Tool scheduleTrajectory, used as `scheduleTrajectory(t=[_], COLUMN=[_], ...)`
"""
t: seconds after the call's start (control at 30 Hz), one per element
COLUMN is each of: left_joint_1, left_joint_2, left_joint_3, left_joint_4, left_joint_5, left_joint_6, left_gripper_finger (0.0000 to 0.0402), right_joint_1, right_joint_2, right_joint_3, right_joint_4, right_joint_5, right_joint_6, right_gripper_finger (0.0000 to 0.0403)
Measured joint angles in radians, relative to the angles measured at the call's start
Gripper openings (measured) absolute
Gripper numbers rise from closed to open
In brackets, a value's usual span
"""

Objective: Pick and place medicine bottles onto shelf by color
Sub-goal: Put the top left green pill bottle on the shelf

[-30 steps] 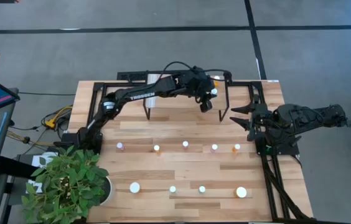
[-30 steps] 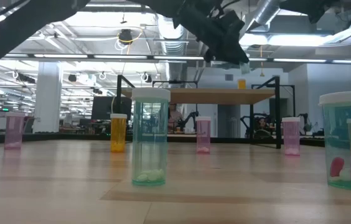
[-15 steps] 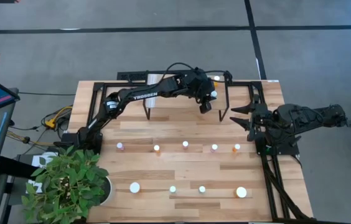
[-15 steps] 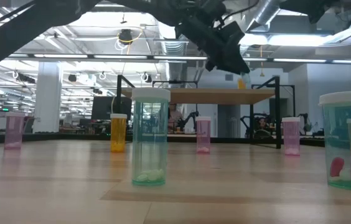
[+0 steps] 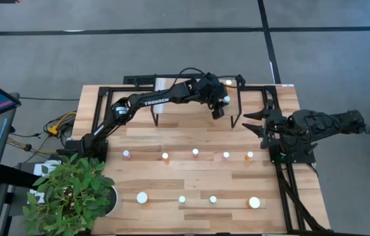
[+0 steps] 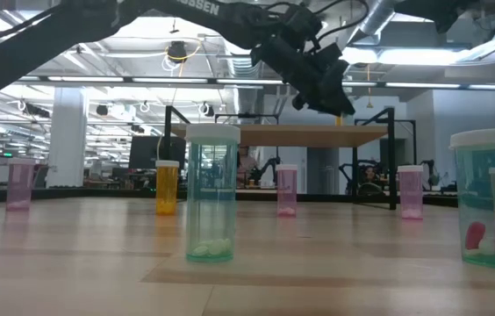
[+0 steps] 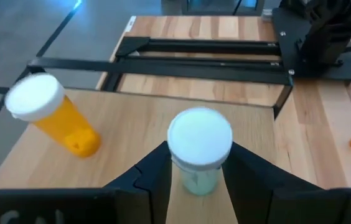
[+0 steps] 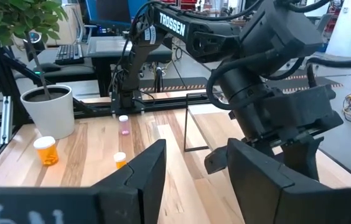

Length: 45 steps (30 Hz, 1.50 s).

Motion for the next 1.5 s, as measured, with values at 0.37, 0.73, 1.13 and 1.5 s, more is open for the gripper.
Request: scheduleTrajectory(t=[0.37, 0.73, 1.13, 1.5], left_joint_1=[0.001, 0.004, 0.029, 0.029], left_joint_2=[0.0, 0.0, 0.062, 0.08], left_joint_3=[0.001, 0.001, 0.0, 0.001], left_joint_4=[0.069, 0.095, 0.14, 0.148], left_joint_5=[-0.026, -0.069, -0.071, -0.067], left_joint_6=[-0.006, -0.015, -0.017, -0.031], left_gripper_finger=[0.0126, 0.0126, 0.0126, 0.0126], right_joint_1=[0.0, 0.0, 0.0, 0.0], right_joint_2=[0.0, 0.0, 0.0, 0.0], right_joint_3=[0.0, 0.0, 0.0, 0.0], right_joint_4=[0.0, 0.0, -0.002, -0.004], right_joint_5=[0.0, 0.0, 0.0, 0.0], right_joint_6=[0.0, 0.001, 0.003, 0.0], right_gripper_finger=[0.0186, 0.0188, 0.0191, 0.0186])
